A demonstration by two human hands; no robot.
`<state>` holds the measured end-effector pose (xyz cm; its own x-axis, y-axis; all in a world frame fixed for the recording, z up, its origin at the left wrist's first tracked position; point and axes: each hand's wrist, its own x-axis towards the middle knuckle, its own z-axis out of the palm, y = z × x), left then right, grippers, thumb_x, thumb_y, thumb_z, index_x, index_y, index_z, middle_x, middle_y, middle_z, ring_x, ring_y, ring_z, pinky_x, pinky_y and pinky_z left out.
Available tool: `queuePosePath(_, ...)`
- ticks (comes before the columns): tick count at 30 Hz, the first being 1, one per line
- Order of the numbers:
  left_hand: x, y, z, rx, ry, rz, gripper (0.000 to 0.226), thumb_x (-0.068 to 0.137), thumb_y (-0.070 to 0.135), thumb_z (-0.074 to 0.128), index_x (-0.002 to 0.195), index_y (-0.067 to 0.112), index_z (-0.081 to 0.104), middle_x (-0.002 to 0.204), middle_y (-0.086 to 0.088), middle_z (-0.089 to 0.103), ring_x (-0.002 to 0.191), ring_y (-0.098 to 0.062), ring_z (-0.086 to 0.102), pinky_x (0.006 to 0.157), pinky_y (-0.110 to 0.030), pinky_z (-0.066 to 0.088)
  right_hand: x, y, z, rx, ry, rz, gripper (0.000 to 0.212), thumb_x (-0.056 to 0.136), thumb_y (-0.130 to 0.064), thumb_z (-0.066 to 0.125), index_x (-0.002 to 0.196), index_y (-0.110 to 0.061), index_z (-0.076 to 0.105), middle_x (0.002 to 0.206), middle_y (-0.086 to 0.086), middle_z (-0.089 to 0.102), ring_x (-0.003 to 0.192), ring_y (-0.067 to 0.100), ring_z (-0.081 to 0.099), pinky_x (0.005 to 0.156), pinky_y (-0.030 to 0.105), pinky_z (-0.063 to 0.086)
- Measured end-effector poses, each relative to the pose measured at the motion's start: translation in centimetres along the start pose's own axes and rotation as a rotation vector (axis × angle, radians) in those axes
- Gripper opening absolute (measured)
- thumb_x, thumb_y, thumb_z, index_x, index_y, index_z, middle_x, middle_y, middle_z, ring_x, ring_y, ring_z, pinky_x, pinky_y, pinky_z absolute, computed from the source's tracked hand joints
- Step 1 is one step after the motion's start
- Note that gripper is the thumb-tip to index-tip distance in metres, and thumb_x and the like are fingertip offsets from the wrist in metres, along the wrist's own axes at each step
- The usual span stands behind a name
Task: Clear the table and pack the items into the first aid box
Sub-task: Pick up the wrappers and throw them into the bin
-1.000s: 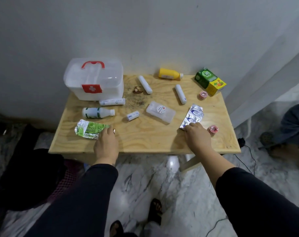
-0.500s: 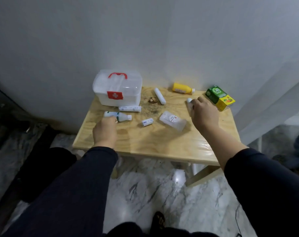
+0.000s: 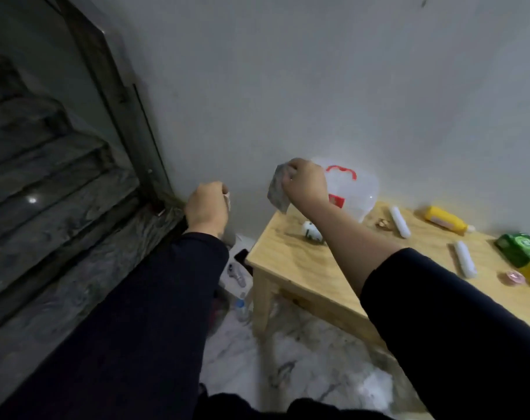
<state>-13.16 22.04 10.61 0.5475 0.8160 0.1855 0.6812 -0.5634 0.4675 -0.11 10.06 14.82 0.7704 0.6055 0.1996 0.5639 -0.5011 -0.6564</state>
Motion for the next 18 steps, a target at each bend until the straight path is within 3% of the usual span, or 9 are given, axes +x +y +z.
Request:
queuePosePath(4,1.7,-7.8,-1.4,-0.056,-0.018,-0.119,0.017,0.091,0.011,0.054,0.099,0.007,0.069,0.106,-0.019,0.068,0.097,-0.036,0.064,0.08,-0.038,0.052,0.6,-4.7,9.1,0.091,-0.182,0.068,0.029,0.092,-0.021,0.046,0.109,-0.009,0.067,0.101,0.016,0.071,0.093,0.032,0.066,0.07,0.029,0.045)
queuePosePath(9,3.1,-17.9,0.2,-0.133,-0.108,-0.247,0.015,0.092,0.013,0.055,0.097,0.012,0.069,0.103,-0.015,0.07,0.095,-0.032,0.064,0.078,-0.038,0.054,-0.2,-8.1,20.3,0.081,-0.354,0.177,0.027,0.093,-0.021,0.046,0.086,0.0,0.062,0.079,0.013,0.059,0.071,0.027,0.054,0.063,0.028,0.038)
queuePosePath(11,3.4,-21.4,1.7,-0.135,-0.155,-0.296,0.014,0.093,0.018,0.056,0.096,0.015,0.068,0.101,-0.012,0.07,0.092,-0.031,0.065,0.075,-0.036,0.054,-0.6,-8.1,25.0,0.049,-0.43,0.231,0.023,0.094,-0.021,0.046,0.086,-0.004,0.061,0.081,0.016,0.061,0.075,0.032,0.056,0.064,0.028,0.037)
queuePosePath(15,3.8,-27.3,5.5,-0.183,-0.259,-0.413,0.012,0.093,0.019,0.056,0.094,0.015,0.067,0.096,-0.007,0.071,0.082,-0.023,0.061,0.066,-0.028,0.041,-1.3,-7.2,33.5,0.018,-0.537,0.334,0.03,0.097,-0.019,0.044,0.113,-0.001,0.062,0.107,0.025,0.067,0.098,0.039,0.063,0.071,0.036,0.047)
queuePosePath(18,4.7,-30.6,8.2,-0.224,-0.321,-0.446,0.016,0.094,0.018,0.055,0.102,0.01,0.067,0.102,-0.009,0.071,0.09,-0.025,0.063,0.069,-0.026,0.037,-1.3,-6.5,38.2,0.006,-0.578,0.366,0.029,0.097,-0.017,0.044,0.118,-0.005,0.061,0.114,0.021,0.067,0.103,0.036,0.062,0.078,0.034,0.048)
